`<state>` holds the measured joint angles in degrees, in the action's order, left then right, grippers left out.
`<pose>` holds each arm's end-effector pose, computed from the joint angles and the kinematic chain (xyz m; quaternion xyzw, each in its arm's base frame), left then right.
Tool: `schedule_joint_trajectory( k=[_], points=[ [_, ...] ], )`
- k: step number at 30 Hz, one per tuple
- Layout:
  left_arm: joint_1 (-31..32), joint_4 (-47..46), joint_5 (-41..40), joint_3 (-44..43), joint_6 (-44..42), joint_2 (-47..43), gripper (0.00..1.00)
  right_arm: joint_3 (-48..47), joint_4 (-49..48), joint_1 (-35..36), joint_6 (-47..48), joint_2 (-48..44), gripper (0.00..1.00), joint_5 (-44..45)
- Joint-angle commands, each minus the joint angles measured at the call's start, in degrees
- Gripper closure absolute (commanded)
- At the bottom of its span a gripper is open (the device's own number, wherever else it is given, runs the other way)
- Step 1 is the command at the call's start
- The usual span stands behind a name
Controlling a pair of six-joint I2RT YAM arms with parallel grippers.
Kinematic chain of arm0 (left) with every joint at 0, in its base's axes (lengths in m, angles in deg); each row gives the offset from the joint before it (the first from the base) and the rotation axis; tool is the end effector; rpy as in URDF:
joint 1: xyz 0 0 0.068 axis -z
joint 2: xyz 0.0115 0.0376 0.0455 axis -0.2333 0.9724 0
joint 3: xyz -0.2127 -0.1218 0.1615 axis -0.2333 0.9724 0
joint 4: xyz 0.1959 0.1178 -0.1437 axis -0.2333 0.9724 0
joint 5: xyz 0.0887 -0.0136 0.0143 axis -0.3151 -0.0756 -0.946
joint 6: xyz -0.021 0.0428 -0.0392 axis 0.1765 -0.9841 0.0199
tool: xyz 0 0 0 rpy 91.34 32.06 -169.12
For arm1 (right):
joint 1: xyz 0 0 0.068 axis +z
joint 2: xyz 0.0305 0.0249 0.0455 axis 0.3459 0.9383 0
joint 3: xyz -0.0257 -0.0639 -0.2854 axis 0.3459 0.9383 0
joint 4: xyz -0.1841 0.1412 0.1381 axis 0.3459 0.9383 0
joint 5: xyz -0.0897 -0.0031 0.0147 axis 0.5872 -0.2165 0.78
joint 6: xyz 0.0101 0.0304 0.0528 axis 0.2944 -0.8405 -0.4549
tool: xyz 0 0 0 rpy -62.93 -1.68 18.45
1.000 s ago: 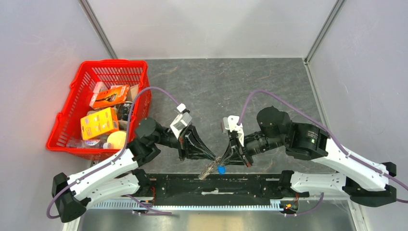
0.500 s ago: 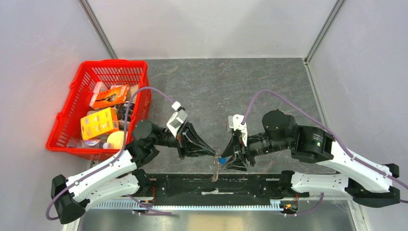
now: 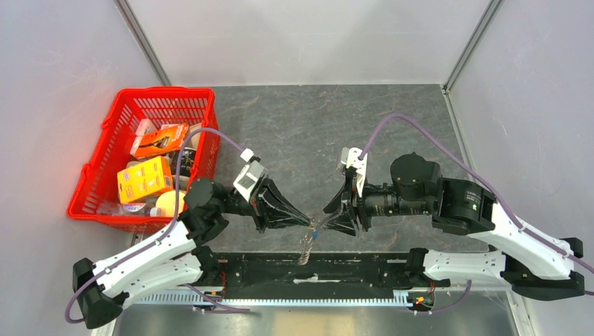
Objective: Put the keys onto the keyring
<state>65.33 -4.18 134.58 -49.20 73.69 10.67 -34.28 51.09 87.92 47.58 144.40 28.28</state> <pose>0.0808 -0.1589 0.3815 0.4121 0.4421 -0.6861 0.4049 0.0546 0.1649 0.4667 -0.4477 0.6814 0.4461 0.3692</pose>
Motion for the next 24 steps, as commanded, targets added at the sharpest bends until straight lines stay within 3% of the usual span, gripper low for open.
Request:
schedule_joint_trajectory(
  k=[1,8,24],
  points=[
    [-0.07,-3.55,-0.72,0.06,1.25,-1.33,0.98,-2.84,-2.91,0.35,-1.95,0.86,0.5,0.6],
    [-0.07,-2.42,-1.41,-0.01,0.63,-1.98,0.98,-2.34,-4.0,0.34,-3.27,2.15,0.58,-1.66],
    [-0.07,0.48,-2.47,-1.04,-1.12,-2.43,0.98,-1.23,-5.75,0.35,-4.54,2.15,0.66,-5.34]
  ],
)
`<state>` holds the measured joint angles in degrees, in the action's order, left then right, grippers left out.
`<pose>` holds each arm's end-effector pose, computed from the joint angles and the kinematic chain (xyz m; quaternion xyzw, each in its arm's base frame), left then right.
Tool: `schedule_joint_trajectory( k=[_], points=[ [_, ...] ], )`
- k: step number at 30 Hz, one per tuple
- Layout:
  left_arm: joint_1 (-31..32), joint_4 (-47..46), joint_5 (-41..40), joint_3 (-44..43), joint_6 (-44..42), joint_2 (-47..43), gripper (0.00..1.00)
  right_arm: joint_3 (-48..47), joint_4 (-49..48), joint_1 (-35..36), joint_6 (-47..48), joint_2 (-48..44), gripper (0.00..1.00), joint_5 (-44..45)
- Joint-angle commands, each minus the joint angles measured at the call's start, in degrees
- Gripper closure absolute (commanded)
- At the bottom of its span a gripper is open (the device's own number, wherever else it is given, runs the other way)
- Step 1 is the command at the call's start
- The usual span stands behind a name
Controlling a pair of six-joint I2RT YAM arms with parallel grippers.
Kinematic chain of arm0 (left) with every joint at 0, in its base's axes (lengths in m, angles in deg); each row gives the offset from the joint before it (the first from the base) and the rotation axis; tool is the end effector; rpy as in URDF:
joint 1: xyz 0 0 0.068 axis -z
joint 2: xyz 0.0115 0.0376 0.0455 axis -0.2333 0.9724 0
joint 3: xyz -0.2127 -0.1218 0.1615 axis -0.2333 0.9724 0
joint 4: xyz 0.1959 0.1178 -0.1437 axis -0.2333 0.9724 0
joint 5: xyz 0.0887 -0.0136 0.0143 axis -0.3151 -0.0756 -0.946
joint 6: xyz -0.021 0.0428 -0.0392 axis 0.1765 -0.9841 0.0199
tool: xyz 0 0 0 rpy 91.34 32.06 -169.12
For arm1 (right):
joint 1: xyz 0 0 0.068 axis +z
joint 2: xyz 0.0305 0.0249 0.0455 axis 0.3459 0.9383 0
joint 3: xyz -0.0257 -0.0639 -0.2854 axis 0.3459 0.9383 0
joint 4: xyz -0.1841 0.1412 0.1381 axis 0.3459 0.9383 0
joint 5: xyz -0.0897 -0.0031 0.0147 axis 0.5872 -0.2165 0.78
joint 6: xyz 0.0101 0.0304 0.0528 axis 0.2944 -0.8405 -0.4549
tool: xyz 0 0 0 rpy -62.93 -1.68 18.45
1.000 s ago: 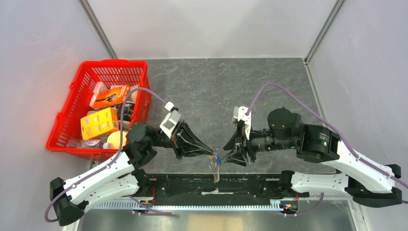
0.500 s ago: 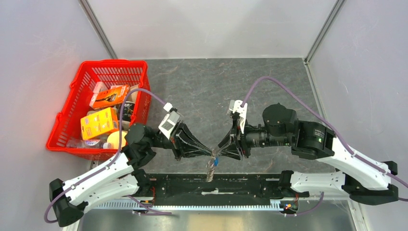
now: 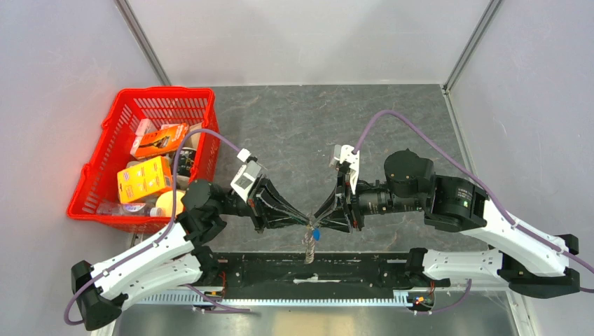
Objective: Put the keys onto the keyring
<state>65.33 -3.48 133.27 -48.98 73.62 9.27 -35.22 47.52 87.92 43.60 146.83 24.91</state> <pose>0.0782 -0.1545 0.3830 0.4045 0.4423 -0.6848 0.4146 0.0578 0.1795 0.4724 -0.4348 0.6756 0.4832 0.3478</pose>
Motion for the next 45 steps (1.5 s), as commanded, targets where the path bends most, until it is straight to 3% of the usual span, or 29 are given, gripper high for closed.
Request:
schedule_joint_trajectory(
  k=[1,24,32,39,43,45],
  points=[
    [-0.07,0.07,-1.13,-1.35,-1.21,-1.09,0.98,-0.13,-2.19,0.3,-0.66,-0.33,0.67,-2.15],
    [-0.02,0.9,-1.27,-2.25,-1.95,-1.08,0.98,3.23,-2.19,0.35,-0.48,-0.49,0.71,-3.51],
    [-0.06,1.0,-1.26,-2.27,-2.05,-1.13,0.98,3.15,-3.15,0.44,-0.67,0.09,0.84,-3.51],
    [-0.07,0.99,-1.26,-2.07,-2.03,-1.21,0.98,2.8,-4.53,0.52,-0.87,1.03,0.87,-4.15],
    [-0.07,0.79,-1.21,-1.77,-1.76,-1.26,0.98,2.12,-4.43,0.86,-0.93,2.07,1.0,-3.9],
    [-0.06,0.82,-1.08,-1.57,-1.71,-1.37,0.98,1.38,-3.46,0.96,-0.61,2.35,1.0,-2.85]
  ],
)
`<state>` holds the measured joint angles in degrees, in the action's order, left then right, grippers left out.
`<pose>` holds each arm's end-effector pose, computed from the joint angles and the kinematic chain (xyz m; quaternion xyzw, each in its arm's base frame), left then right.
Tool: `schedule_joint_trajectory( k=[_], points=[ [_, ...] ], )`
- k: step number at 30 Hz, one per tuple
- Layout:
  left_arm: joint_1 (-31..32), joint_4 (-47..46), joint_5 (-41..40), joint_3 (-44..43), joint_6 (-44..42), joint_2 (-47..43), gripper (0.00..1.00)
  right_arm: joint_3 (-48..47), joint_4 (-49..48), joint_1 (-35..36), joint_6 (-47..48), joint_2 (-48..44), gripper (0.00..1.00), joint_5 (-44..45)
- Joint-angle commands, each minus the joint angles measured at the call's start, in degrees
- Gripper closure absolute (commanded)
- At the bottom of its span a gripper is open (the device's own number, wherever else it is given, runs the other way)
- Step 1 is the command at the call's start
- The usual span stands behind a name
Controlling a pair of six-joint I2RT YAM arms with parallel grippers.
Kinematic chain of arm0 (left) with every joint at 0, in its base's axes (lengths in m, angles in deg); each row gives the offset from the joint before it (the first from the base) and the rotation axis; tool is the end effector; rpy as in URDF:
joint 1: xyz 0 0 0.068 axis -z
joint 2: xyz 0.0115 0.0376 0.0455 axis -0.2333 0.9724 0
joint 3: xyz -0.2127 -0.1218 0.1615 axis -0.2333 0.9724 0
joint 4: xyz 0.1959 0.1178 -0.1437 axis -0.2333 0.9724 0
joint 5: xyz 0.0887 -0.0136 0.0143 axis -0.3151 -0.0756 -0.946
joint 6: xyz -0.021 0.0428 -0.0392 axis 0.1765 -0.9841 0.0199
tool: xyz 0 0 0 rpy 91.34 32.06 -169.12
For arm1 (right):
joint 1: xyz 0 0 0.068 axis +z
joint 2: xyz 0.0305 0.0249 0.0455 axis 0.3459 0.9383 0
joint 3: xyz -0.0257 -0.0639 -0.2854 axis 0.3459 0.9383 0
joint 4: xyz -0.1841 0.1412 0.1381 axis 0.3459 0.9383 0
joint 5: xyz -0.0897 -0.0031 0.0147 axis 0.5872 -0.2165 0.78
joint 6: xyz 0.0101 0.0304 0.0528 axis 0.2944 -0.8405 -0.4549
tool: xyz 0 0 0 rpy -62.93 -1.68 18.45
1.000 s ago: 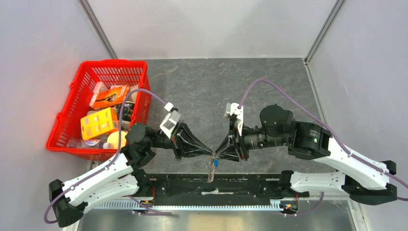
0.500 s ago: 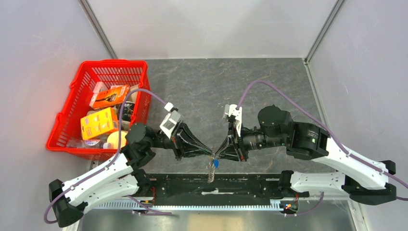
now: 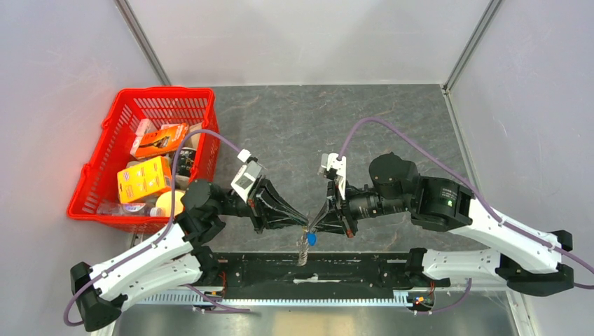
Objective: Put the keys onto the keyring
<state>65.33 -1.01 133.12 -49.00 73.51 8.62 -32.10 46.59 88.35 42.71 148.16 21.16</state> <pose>0.0776 -0.1535 0.3807 0.4024 0.4548 -0.6826 0.4067 0.0588 0.1936 0.4527 -0.4503 0.6827 0.4901 0.3017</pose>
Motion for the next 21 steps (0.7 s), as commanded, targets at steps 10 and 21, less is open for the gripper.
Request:
schedule_joint_trajectory(
  k=[10,21],
  points=[
    [-0.07,-1.73,4.79,-1.08,-0.95,-0.17,0.97,-6.9,3.65,0.53,2.64,1.52,1.0,0.36],
    [-0.07,-3.5,13.8,-3.05,2.81,2.37,0.83,-15.32,13.06,0.52,8.48,5.42,1.0,-4.41]
  ],
)
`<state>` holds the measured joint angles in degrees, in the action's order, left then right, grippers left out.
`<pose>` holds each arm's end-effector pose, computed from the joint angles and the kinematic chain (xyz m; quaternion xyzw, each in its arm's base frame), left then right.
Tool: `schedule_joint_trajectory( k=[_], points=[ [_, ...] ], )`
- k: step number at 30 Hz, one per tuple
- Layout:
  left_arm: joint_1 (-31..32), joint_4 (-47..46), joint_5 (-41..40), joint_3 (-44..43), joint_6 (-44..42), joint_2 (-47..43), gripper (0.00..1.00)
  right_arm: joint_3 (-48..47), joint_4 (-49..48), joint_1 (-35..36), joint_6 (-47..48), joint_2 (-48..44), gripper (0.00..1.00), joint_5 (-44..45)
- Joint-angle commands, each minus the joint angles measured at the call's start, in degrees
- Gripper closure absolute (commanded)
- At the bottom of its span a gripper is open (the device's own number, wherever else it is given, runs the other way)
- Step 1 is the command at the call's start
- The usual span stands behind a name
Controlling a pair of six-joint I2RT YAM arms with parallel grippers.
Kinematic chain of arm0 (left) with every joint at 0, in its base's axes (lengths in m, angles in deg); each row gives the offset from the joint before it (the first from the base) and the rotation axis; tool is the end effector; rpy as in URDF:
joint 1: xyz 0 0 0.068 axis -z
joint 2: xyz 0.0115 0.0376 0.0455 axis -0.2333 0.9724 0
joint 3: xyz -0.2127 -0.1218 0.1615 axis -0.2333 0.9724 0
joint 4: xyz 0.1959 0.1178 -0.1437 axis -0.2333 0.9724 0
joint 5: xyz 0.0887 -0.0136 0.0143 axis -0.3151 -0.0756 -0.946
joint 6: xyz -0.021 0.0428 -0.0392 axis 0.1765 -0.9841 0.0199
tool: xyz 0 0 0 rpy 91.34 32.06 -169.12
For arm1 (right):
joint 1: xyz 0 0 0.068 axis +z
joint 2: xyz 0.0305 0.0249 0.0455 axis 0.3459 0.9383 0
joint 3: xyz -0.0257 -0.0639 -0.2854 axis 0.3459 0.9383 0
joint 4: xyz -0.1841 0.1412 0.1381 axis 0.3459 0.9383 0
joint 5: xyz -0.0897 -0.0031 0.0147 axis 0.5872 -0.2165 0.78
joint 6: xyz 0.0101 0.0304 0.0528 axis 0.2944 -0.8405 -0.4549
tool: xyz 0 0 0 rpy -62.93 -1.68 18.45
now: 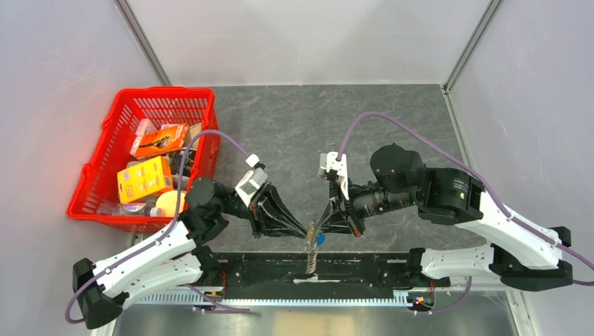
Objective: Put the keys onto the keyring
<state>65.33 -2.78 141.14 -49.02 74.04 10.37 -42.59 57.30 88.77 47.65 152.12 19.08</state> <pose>0.0757 -0.1578 0.3773 0.4499 0.4322 -0.6929 0.3615 0.0545 0.1909 0.4791 -0.4928 0.6737 0.4717 0.2842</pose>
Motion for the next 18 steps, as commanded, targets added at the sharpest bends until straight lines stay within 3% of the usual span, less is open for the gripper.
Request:
schedule_joint_trajectory(
  k=[1,9,18],
  points=[
    [-0.07,-1.24,6.07,-3.47,2.16,0.88,0.83,-5.63,3.01,0.11,4.03,2.14,1.0,-2.89],
    [-0.07,-0.4,6.34,-4.86,2.34,1.04,0.83,-8.29,6.97,0.2,6.62,5.27,1.0,-4.65],
    [-0.07,10.94,5.83,-7.53,-4.4,-0.71,0.83,-8.54,8.01,0.14,6.91,3.63,1.0,-6.24]
  ],
)
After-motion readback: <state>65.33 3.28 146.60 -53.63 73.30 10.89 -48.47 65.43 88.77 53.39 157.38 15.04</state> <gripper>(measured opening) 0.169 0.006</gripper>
